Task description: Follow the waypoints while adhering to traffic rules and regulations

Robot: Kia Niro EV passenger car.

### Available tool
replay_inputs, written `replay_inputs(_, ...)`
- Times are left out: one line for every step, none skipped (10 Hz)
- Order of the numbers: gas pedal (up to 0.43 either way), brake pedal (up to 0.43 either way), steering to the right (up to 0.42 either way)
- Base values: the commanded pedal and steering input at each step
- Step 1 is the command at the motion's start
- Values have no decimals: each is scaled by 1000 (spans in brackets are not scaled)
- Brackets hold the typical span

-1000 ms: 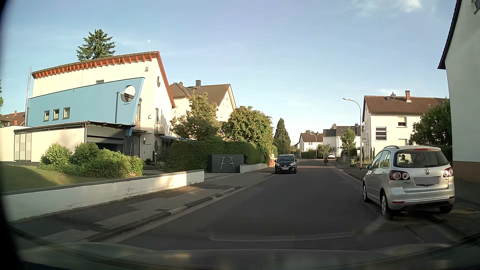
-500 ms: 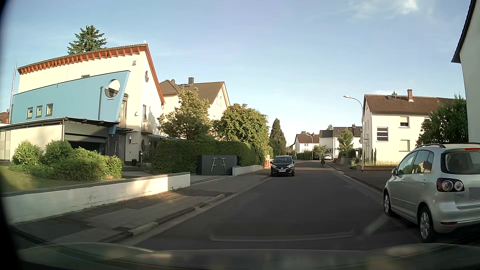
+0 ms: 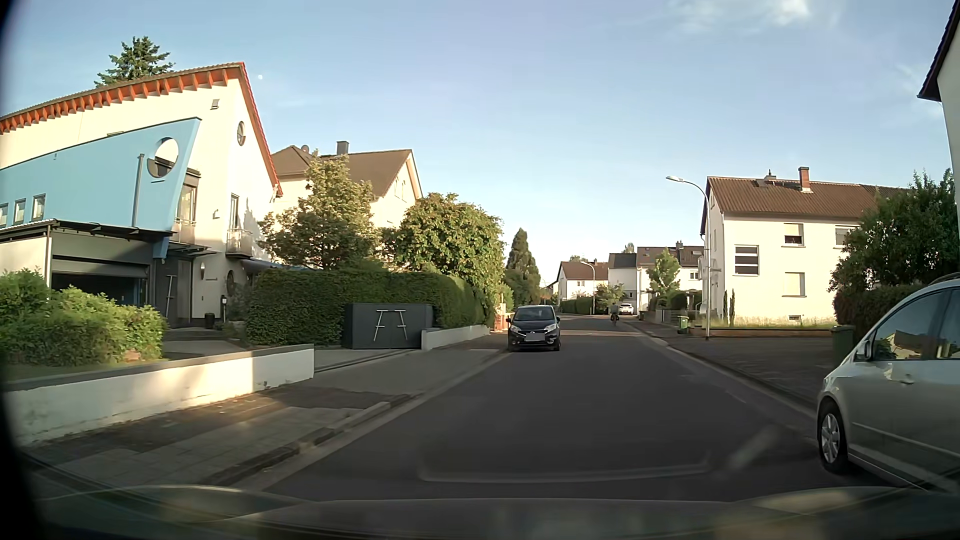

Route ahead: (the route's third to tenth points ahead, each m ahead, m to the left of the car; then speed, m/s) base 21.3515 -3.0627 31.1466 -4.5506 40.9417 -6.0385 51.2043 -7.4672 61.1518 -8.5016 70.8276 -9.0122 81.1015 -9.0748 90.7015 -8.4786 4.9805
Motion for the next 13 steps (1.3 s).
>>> replay_inputs(177, 30, 148)
replay_inputs(177, 30, 153)
replay_inputs(177, 30, 155)
replay_inputs(177, 30, 154)
replay_inputs(177, 30, 149)
replay_inputs(177, 30, 146)
replay_inputs(177, 37, 143)
replay_inputs(177, 30, 137)
replay_inputs(177, 30, 131)
replay_inputs(177, 30, 125)
replay_inputs(177, 30, 104)
replay_inputs(177, 30, 86)
replay_inputs(177, 30, 59)
